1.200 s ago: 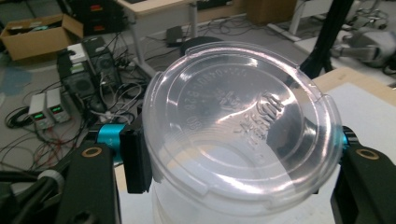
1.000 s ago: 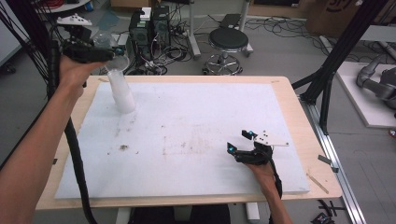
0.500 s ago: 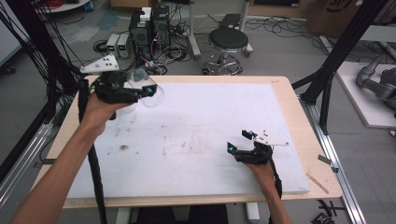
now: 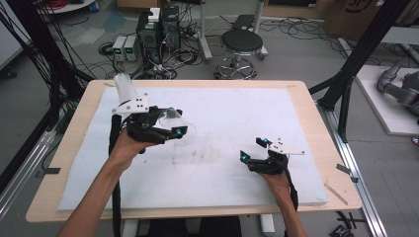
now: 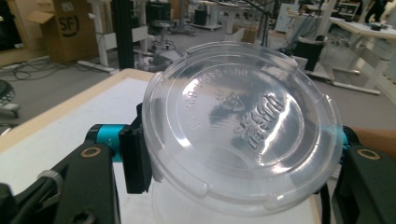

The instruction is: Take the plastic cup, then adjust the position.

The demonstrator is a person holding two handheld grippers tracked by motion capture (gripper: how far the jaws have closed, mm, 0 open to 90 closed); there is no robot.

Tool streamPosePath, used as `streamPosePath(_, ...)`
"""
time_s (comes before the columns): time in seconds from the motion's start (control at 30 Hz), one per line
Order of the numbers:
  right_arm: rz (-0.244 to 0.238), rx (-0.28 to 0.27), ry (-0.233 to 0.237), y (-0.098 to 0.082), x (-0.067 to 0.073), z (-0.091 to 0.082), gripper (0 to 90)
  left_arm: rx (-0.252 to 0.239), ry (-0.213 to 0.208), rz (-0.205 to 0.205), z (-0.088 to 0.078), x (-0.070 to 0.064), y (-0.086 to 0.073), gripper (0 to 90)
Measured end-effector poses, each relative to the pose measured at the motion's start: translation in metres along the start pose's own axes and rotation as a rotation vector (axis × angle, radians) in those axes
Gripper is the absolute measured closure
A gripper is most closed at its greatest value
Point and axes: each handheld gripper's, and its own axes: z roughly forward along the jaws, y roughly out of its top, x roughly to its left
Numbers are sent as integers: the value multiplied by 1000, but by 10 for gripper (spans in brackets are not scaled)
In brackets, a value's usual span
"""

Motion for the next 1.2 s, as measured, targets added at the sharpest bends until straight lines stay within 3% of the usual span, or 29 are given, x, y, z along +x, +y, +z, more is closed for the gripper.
streamPosePath(0.3,5,4,1,0,0,1,152,-21,-57,-11,3,-2,-19,361)
streamPosePath(0.43,-3,6,-1,0,0,1,152,8,-58,-14,6,-1,-25,361)
streamPosePath(0.9,0,5,32,1,-1,1,152,-12,-38,-29,0,2,-30,363)
streamPosePath(1.07,24,12,73,2,-5,1,152,-15,-42,-29,-1,1,-30,364)
streamPosePath(1.2,1,-7,100,10,-7,-3,152,-16,-45,-31,-2,1,-29,364)
